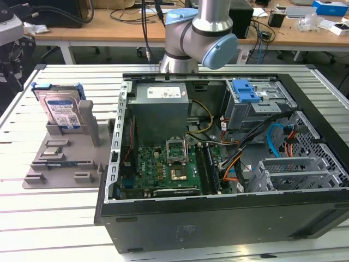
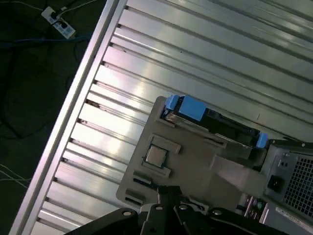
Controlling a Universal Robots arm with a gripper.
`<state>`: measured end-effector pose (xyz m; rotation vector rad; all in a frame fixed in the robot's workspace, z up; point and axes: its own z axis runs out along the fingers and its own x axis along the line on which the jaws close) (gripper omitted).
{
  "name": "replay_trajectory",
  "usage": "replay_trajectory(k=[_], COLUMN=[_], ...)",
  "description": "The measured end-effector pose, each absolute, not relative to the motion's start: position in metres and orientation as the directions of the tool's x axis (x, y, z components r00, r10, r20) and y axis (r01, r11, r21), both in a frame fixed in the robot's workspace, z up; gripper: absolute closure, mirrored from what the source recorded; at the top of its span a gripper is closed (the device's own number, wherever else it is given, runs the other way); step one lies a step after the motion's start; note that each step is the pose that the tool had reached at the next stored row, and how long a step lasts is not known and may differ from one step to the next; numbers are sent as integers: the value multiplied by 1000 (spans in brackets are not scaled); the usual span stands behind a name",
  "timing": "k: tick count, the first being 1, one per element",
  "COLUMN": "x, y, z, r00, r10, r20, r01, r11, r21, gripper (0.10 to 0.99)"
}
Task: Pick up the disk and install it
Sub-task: 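Pick up the disk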
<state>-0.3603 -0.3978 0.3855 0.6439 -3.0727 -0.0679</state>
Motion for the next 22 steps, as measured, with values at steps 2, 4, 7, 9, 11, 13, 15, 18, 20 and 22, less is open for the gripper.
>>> replay_trajectory(k=[2,4,7,9,11,13,15,18,20,22], x=[-360,-360,-360,-360,-360,-360,-360,-360,-360,-360], y=[-398,-398,-398,-398,-398,-398,-398,-398,-398,-398], z=[385,385,385,385,385,385,385,385,385,385], r00=[-879,-837,-784,-759,-728,-693,-615,-526,-490,-450], r10=[-477,-548,-621,-651,-685,-721,-788,-851,-872,-893], r20=[-7,-8,-8,-8,-8,-8,-8,-8,-8,-8], r01=[-476,-548,-621,-651,-685,-720,-788,-850,-871,-892], r11=[878,836,783,758,727,692,615,525,489,449], r21=[43,43,43,43,43,43,43,43,43,43], gripper=[980,980,980,980,980,980,980,980,980,980])
